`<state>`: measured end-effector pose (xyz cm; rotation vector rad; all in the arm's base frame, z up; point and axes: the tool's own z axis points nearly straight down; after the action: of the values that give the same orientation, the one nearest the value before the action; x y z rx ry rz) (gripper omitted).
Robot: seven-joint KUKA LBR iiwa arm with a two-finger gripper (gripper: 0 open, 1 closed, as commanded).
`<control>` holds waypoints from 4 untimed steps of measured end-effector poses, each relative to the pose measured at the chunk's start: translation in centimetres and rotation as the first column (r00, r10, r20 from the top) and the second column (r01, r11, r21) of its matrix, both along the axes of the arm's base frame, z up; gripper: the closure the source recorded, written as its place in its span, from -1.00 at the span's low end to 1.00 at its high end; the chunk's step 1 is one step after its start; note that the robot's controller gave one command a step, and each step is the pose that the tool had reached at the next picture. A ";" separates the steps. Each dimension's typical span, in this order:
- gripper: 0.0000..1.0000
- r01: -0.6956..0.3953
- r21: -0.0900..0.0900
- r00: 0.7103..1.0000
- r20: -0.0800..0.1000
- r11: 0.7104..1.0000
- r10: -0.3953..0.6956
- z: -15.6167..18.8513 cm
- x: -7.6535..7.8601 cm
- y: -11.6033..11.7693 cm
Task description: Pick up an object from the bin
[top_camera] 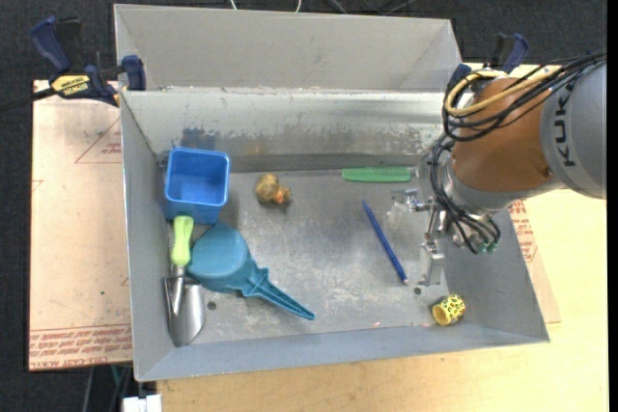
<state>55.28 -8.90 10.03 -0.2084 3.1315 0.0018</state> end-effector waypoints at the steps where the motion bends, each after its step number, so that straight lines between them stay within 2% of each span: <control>1: -1.00 -0.283 0.001 0.959 0.002 0.959 0.283 -2.6 1.0 0.6; 2: 1.00 -0.424 -0.002 0.906 0.005 0.906 0.424 -3.0 1.1 3.2; 4: 1.00 -0.423 -0.001 0.906 0.004 0.906 0.423 -2.3 1.1 3.2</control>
Offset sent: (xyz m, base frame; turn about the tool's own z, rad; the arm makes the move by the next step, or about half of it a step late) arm 0.0106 0.0305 -0.0303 -0.4391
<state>56.36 -5.71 7.74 -0.8809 3.0083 0.0019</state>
